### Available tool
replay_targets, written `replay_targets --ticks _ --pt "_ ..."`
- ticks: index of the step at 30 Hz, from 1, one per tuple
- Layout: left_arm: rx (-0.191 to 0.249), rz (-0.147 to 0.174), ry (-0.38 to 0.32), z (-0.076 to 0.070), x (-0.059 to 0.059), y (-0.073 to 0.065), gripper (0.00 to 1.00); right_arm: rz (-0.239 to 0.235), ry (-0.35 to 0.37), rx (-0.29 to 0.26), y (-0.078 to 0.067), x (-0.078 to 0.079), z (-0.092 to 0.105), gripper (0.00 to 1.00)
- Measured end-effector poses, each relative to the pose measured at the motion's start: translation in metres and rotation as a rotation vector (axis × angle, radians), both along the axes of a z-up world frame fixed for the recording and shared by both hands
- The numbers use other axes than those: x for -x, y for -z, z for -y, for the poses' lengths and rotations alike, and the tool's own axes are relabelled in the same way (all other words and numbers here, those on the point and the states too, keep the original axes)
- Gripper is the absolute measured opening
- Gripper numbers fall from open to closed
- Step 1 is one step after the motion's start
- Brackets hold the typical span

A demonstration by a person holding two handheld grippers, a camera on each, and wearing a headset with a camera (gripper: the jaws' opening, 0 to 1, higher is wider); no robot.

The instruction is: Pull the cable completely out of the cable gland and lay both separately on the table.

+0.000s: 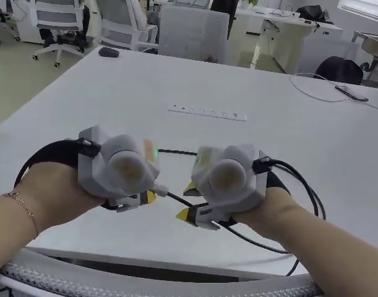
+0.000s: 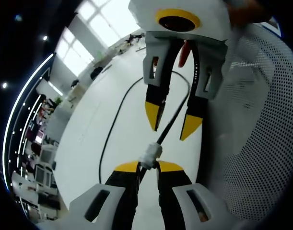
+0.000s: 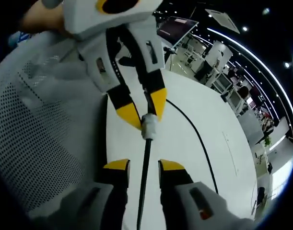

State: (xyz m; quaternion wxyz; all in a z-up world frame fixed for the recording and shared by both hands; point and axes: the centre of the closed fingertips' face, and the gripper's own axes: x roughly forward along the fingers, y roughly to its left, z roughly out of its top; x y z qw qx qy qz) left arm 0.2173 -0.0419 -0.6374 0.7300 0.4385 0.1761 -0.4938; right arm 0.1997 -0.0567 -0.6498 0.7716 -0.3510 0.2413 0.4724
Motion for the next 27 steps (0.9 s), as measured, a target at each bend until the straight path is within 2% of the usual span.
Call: replay_targets --ticks 3,5,7,9,11,12,15,20,23,25,26,27 --pt "0.003 0.008 0.026 0.004 0.003 -0.001 0.14 -0.001 0.011 -0.005 -0.002 -0.003 0.003 0.19" --pt "0.008 0.007 0.031 0.006 0.004 -0.002 0.14 -0.001 0.011 0.006 -0.001 -0.003 0.007 0.06" --pt "0.006 0.008 0.028 0.006 0.003 -0.001 0.14 -0.026 0.032 -0.017 0.0 -0.002 0.007 0.04" --pt "-0.006 0.011 0.008 0.002 -0.001 0.0 0.14 -0.019 0.038 -0.003 0.001 -0.004 0.009 0.04" --pt "-0.01 0.013 -0.009 -0.002 -0.004 0.001 0.14 -0.022 0.056 0.031 0.006 -0.006 0.015 0.04" --pt "-0.009 0.013 -0.019 -0.004 -0.006 0.0 0.14 -0.031 0.08 0.081 0.012 -0.007 0.024 0.04" --pt "-0.011 0.021 -0.04 -0.007 -0.009 -0.001 0.14 -0.04 0.117 0.183 0.025 -0.01 0.043 0.04" --pt "-0.01 0.026 -0.038 -0.006 -0.009 -0.002 0.14 -0.078 0.207 0.291 0.038 -0.013 0.073 0.04" --pt "-0.008 0.024 -0.043 -0.008 -0.009 -0.002 0.14 -0.103 0.251 0.376 0.046 -0.012 0.092 0.04" --pt "-0.006 0.023 -0.043 -0.008 -0.009 -0.002 0.14 -0.116 0.255 0.373 0.048 -0.011 0.093 0.06" --pt "-0.006 0.022 -0.043 -0.007 -0.009 -0.002 0.14 -0.116 0.252 0.367 0.048 -0.01 0.092 0.1" --pt "-0.01 0.023 -0.039 -0.007 -0.008 -0.002 0.14 -0.112 0.238 0.336 0.045 -0.01 0.085 0.19"
